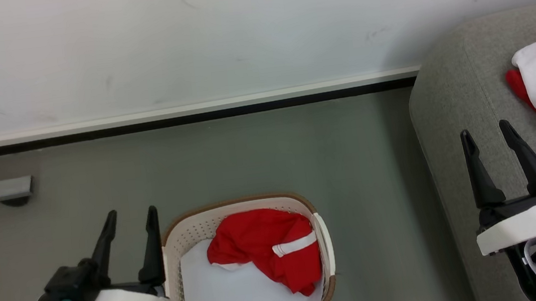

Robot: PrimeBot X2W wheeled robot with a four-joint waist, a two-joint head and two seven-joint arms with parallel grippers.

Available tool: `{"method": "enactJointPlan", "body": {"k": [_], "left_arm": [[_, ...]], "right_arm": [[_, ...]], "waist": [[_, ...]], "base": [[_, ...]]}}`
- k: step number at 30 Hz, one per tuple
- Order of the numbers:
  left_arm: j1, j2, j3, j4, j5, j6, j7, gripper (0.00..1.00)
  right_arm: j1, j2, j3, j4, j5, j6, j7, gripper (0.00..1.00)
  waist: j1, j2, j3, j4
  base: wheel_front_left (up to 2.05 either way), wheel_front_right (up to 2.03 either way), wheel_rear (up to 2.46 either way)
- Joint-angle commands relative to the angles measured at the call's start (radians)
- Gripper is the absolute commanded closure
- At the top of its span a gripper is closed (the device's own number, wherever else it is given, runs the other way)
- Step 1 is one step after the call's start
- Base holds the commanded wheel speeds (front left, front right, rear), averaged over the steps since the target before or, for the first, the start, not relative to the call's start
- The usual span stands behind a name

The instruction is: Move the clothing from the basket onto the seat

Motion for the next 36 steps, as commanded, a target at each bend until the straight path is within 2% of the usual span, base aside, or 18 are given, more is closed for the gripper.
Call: {"method": "enactJointPlan", "body": {"k": [1,20,33,36], "left_arm": [[-0.015,0.008,-0.002,0.004,-0.011,-0.004,0.000,0.00],[-0.239,0.098,-0.126,0.248,-0.057,-0.007,0.003,0.00],[-0.441,0.162,-0.314,0.460,-0.130,-0.006,0.030,0.00],[-0.485,0.176,-0.351,0.505,-0.146,-0.007,0.032,0.00]], "right_arm": [[-0.013,0.001,-0.001,-0.005,-0.012,-0.003,-0.003,0.00],[-0.112,0.027,-0.041,-0.085,-0.047,-0.002,-0.003,0.00],[-0.170,0.051,-0.072,-0.154,-0.073,-0.003,-0.003,0.00],[-0.185,0.064,-0.081,-0.175,-0.046,-0.002,-0.003,0.00]], "waist": [[-0.0001,-0.0001,0.027,-0.014],[-0.0001,-0.0001,0.235,-0.070],[-0.0001,-0.0001,0.398,-0.112],[-0.0001,-0.0001,0.435,-0.123]], "base": [[0.00,0.00,0.00],[0.00,0.00,0.00],[0.00,0.00,0.00],[0.00,0.00,0.00]]}}
